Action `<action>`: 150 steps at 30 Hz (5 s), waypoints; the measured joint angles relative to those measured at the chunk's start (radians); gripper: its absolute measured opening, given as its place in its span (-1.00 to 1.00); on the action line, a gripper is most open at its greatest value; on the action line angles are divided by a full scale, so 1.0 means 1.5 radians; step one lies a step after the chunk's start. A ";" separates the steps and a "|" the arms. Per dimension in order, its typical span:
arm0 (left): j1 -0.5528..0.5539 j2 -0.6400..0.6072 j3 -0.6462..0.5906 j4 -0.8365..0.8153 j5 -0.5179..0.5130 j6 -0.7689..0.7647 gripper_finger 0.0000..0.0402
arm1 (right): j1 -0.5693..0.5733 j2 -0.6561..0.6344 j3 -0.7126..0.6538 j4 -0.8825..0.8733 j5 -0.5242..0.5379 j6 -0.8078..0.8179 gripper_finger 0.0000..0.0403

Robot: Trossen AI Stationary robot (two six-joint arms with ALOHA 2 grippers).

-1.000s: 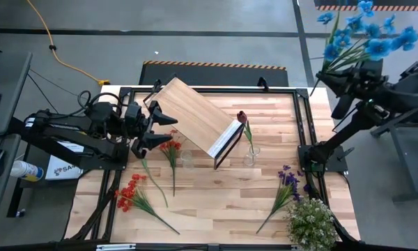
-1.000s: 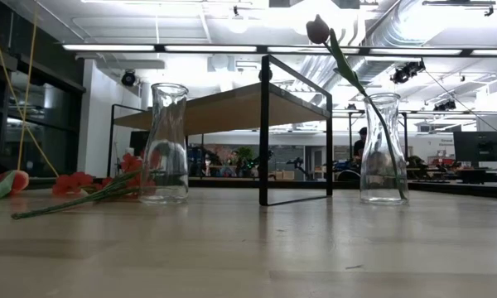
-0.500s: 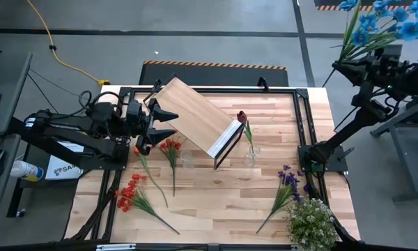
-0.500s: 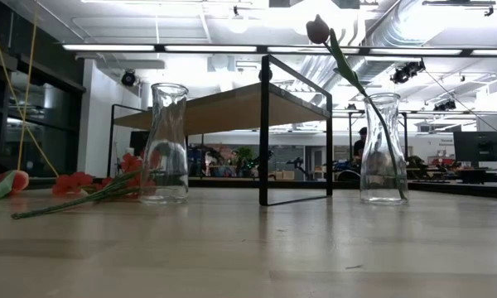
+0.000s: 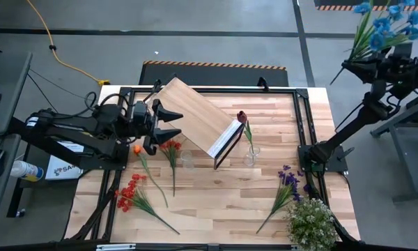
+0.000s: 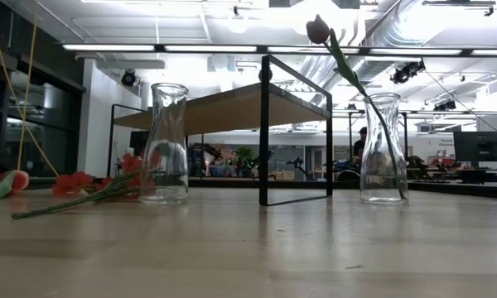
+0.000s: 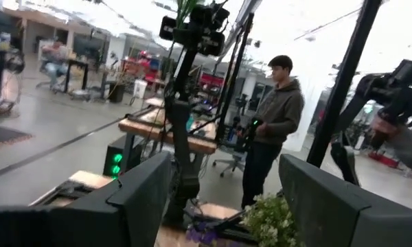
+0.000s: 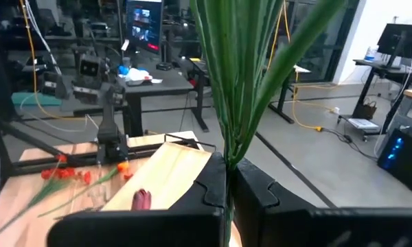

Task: Pick and place flowers into a vace then onto a shelf
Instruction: Put the blue flowers into the right transparent flower vase

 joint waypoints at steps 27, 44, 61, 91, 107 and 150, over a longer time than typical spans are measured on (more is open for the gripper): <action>0.000 0.006 0.000 -0.001 -0.050 -0.014 0.51 | 0.000 -0.328 -0.596 0.252 -0.044 0.085 -1.00; 0.000 0.006 0.000 -0.001 -0.051 -0.015 0.51 | 0.000 -0.451 -0.920 0.629 -0.022 -0.014 -1.00; 0.000 0.006 0.000 -0.007 -0.051 -0.014 0.51 | 0.000 -0.489 -1.145 0.994 -0.038 -0.077 -1.00; 0.000 0.006 0.000 -0.006 -0.070 -0.009 0.51 | -0.021 -0.319 -1.213 1.181 -0.075 -0.013 -1.00; 0.000 0.007 0.000 -0.009 -0.069 -0.009 0.51 | -0.073 -0.288 -1.254 1.190 -0.057 0.084 -1.00; 0.000 0.007 0.000 -0.011 -0.069 -0.009 0.51 | -0.081 -0.057 -1.253 1.205 0.067 0.225 -0.87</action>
